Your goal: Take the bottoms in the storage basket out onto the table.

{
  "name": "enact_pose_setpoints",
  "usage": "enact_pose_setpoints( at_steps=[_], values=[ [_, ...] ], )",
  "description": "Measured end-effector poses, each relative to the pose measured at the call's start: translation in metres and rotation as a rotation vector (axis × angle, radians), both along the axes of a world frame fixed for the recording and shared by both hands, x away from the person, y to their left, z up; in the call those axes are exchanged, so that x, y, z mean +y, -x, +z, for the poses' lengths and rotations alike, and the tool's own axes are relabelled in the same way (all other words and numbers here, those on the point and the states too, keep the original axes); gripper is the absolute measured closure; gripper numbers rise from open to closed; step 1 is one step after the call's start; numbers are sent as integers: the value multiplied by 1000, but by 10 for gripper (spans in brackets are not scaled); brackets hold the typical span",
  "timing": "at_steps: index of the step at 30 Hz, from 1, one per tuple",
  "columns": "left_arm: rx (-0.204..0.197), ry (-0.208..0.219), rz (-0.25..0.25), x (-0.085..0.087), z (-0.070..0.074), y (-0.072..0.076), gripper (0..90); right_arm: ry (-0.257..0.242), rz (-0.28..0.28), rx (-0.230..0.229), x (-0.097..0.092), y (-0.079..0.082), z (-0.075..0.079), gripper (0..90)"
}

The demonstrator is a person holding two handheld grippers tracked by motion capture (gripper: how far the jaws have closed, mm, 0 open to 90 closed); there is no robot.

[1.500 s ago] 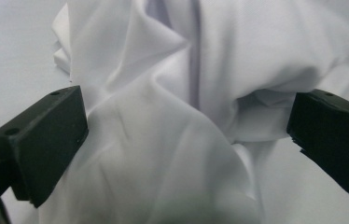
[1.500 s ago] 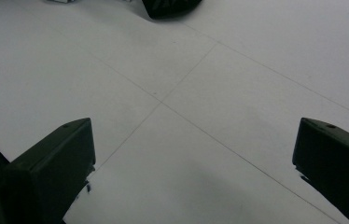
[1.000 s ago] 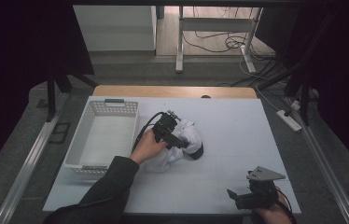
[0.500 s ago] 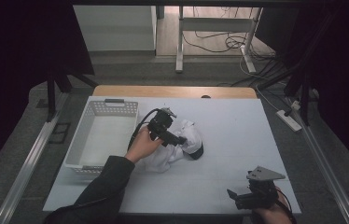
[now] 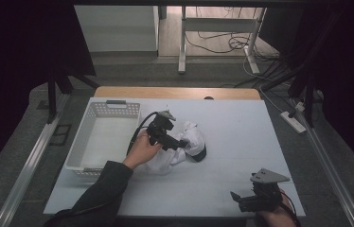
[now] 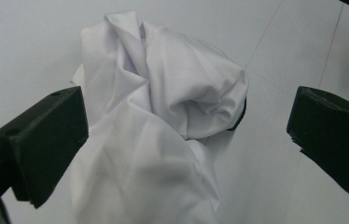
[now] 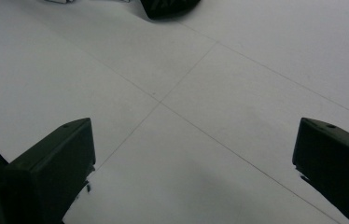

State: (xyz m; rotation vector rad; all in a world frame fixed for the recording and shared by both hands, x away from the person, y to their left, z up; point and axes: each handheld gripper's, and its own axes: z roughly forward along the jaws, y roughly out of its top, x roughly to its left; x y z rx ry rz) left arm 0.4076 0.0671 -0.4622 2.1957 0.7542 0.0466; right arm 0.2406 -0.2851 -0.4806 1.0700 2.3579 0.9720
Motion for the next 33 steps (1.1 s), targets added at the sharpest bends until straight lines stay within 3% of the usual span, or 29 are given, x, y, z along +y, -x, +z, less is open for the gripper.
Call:
enact_pose_setpoints(
  at_steps=[9,33],
  values=[
    [-26,28,-7,7,2,5,6,-2,-1,1,0,0,0,0],
    [-52,28,-23,12,2,18,8,-8,5,-7,-1,1,1,0]
  ],
)
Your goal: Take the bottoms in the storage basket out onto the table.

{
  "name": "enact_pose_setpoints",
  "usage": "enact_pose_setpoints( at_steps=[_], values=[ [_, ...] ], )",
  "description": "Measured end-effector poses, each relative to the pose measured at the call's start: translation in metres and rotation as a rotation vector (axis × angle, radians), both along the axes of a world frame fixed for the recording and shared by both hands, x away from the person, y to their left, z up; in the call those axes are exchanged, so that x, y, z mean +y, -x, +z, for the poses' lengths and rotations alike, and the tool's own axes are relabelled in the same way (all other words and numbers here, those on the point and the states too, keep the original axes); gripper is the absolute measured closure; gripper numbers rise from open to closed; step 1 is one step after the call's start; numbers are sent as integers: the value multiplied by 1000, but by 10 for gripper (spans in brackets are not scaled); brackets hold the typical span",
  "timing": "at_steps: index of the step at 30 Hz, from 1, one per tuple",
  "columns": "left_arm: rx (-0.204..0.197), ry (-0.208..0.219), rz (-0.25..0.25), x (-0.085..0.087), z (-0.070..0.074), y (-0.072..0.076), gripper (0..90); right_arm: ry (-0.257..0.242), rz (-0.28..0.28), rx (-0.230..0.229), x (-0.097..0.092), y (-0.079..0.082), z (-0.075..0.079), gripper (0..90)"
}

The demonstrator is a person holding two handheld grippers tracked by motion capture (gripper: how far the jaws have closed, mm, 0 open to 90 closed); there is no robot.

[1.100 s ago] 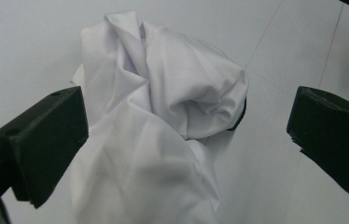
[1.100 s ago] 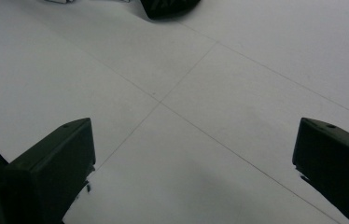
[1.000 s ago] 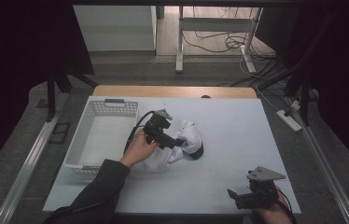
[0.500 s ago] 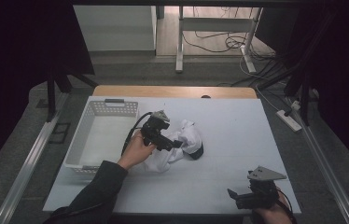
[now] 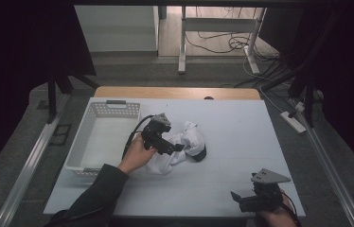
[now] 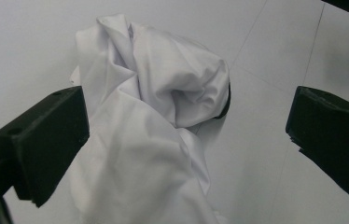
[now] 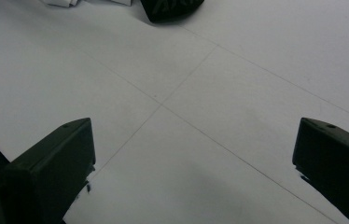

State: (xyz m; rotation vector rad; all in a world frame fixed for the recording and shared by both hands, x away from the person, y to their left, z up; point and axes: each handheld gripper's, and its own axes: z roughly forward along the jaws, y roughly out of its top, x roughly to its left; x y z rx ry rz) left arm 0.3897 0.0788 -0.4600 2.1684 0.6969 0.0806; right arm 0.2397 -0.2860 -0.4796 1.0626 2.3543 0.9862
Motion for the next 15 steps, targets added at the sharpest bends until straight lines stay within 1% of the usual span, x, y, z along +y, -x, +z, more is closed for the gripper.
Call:
enact_pose_setpoints(
  at_steps=[9,15],
  values=[
    [-12,-10,9,4,2,4,6,-6,1,1,-1,0,0,0],
    [-8,-12,13,7,1,5,7,-8,4,3,-1,0,0,0]
  ],
)
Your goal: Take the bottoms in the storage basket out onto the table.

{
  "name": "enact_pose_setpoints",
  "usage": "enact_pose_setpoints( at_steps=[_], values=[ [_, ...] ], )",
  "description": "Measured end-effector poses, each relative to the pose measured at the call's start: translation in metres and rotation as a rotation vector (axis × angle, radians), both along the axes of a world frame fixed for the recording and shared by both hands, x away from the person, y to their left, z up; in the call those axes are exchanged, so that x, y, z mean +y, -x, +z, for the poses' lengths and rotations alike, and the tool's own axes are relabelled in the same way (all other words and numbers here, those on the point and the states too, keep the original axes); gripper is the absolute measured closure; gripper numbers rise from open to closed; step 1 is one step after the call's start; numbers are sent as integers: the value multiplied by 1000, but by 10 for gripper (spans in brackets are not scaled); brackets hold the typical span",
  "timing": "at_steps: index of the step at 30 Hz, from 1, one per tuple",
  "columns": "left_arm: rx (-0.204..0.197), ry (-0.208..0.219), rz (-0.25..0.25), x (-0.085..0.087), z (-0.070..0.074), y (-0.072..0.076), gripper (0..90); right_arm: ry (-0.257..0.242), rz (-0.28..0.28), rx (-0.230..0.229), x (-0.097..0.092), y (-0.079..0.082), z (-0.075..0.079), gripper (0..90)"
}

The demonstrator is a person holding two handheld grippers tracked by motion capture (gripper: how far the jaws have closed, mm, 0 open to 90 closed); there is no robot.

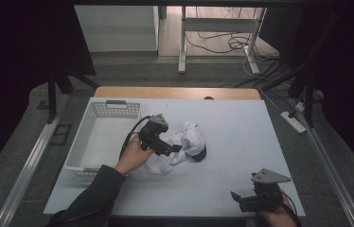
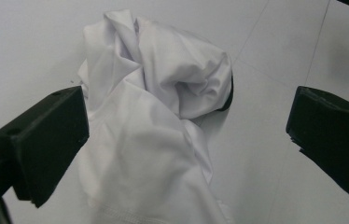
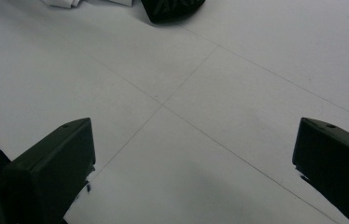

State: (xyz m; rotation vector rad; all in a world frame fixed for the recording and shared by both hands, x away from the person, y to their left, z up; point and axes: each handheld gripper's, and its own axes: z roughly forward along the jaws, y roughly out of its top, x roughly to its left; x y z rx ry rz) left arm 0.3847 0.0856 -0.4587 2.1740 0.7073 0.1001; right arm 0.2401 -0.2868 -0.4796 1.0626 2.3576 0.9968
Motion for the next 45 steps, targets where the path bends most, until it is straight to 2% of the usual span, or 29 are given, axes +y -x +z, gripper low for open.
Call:
enact_pose_setpoints(
  at_steps=[19,22,29,40,45],
  values=[
    [18,-2,0,10,0,9,7,-6,4,5,0,0,0,0],
    [28,9,0,12,0,10,4,-10,2,5,0,0,0,0],
    [18,10,11,19,3,15,5,-8,2,3,0,0,0,0],
    [25,29,14,29,5,23,5,-12,3,6,-1,0,0,0],
    [27,48,16,33,6,26,5,-16,5,7,-1,-1,0,0]
  ],
)
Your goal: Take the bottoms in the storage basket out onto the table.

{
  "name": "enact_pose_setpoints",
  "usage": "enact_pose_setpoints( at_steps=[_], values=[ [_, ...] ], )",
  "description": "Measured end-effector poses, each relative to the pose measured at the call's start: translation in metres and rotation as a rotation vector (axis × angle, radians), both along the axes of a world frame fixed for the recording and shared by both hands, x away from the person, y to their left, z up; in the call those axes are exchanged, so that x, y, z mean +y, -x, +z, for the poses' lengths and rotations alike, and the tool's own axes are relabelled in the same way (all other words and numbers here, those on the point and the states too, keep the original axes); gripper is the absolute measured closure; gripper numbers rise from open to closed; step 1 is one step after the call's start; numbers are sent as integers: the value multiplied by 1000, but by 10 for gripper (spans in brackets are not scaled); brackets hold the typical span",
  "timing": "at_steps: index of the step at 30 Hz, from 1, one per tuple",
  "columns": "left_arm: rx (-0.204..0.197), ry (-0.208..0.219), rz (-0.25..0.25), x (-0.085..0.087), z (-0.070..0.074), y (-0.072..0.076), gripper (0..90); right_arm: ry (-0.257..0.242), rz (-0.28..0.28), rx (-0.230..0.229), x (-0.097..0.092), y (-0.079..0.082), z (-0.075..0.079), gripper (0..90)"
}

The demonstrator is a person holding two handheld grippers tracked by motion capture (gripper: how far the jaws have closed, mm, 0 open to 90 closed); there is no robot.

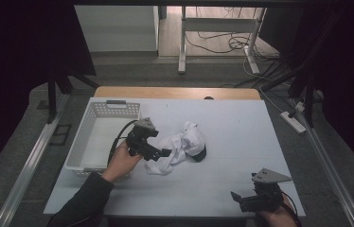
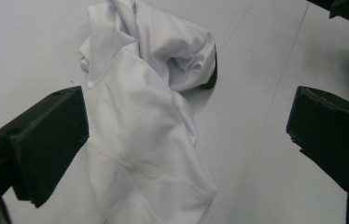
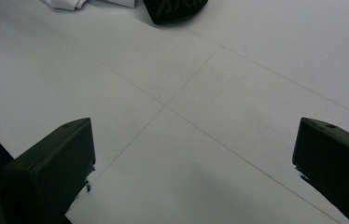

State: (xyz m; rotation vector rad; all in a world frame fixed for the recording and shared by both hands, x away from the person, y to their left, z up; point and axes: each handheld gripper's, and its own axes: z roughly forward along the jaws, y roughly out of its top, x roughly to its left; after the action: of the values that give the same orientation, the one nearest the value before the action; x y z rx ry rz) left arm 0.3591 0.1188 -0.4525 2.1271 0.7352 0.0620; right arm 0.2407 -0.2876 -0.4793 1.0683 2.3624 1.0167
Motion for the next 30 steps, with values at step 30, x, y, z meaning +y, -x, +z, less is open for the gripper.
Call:
enact_pose_setpoints(
  at_steps=[30],
  values=[
    [7,39,1,22,0,23,5,-7,2,-5,-1,0,0,0]
  ],
)
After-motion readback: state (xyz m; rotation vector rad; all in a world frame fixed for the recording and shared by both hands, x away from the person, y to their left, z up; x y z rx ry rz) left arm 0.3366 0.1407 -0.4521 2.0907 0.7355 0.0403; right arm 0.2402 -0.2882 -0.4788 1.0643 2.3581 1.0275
